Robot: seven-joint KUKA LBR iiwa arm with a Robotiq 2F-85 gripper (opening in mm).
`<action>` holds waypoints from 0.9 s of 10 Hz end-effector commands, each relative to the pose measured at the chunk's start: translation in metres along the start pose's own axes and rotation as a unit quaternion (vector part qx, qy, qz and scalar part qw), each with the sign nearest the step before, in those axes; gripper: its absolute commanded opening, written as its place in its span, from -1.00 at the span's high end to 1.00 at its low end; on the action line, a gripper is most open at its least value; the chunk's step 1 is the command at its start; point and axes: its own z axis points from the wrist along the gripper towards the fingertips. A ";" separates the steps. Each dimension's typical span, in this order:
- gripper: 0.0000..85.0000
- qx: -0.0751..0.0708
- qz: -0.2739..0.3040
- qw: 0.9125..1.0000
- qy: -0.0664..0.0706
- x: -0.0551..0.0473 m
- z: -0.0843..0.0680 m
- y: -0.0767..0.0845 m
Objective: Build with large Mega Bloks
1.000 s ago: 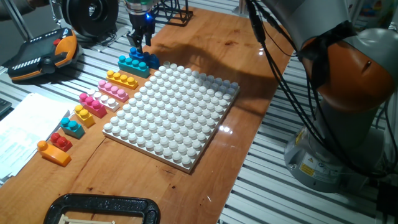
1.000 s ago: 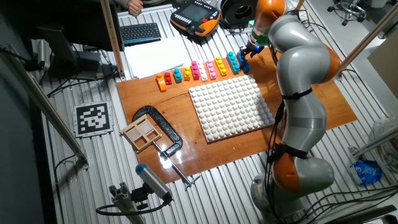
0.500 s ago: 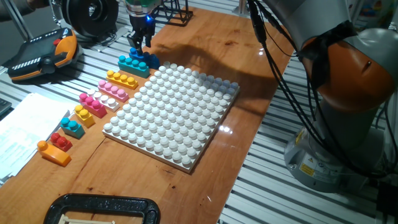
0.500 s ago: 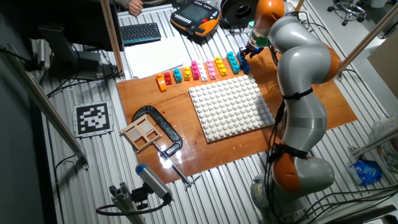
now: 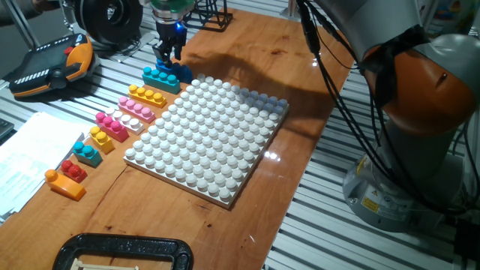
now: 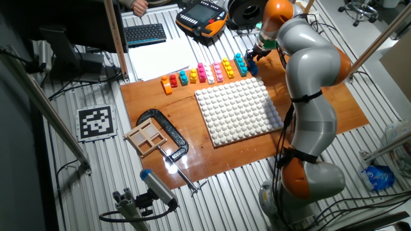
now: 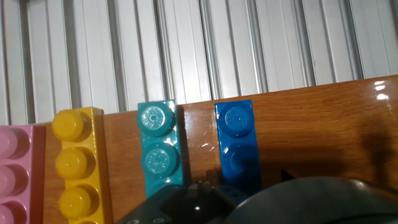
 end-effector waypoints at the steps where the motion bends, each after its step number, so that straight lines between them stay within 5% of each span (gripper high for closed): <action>1: 0.20 0.000 0.000 1.000 0.000 0.000 0.000 0.001; 7: 0.20 0.000 0.003 1.000 -0.004 -0.001 0.002 0.002; 8: 0.60 0.000 -0.003 1.000 -0.003 -0.002 0.000 0.001; 9: 1.00 -0.016 -0.009 1.000 0.009 -0.003 -0.002 -0.002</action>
